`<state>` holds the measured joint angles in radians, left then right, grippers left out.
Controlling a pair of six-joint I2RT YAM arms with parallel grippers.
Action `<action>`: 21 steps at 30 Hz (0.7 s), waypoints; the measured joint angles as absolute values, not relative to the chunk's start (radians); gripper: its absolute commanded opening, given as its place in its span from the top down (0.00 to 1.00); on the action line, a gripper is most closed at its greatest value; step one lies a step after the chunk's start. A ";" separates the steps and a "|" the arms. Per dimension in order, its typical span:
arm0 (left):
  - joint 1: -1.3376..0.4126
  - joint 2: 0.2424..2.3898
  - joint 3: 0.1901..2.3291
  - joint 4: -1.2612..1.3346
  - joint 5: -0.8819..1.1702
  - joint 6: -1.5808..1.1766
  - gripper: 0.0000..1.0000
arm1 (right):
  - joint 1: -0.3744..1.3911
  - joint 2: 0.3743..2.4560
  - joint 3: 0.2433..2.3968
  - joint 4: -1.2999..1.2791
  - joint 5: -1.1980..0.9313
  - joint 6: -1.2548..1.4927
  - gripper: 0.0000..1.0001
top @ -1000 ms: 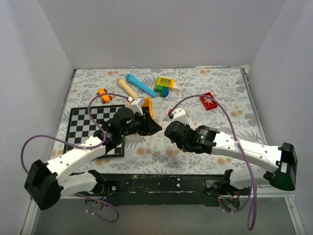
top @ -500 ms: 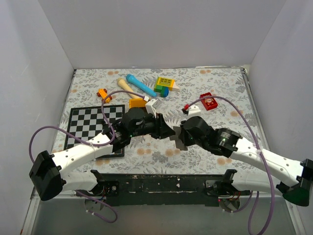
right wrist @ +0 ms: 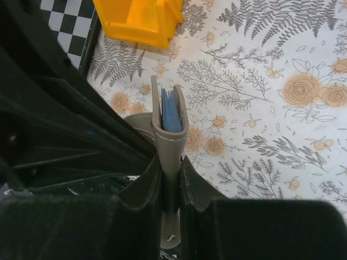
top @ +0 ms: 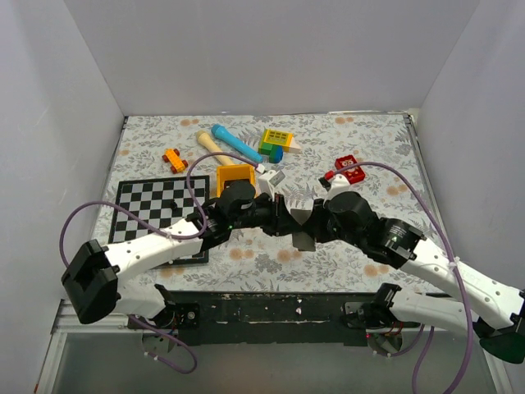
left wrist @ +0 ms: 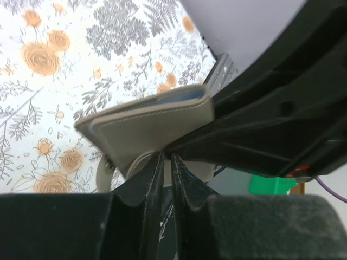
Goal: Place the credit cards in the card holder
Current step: Close the card holder at the center of the board.
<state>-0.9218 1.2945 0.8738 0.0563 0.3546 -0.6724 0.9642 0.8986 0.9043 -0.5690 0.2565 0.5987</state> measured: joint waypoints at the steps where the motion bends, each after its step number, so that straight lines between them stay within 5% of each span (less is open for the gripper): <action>1: -0.925 1.314 0.875 0.057 0.356 -0.671 0.96 | 0.964 0.891 0.904 -0.569 0.253 0.599 0.99; 12: -0.932 1.540 0.890 -0.158 0.255 -0.669 1.00 | 0.945 0.809 0.907 -0.599 0.258 0.598 0.99; 21: -0.931 1.524 0.892 -0.155 0.266 -0.675 1.00 | 0.932 0.799 0.906 -0.595 0.247 0.604 0.99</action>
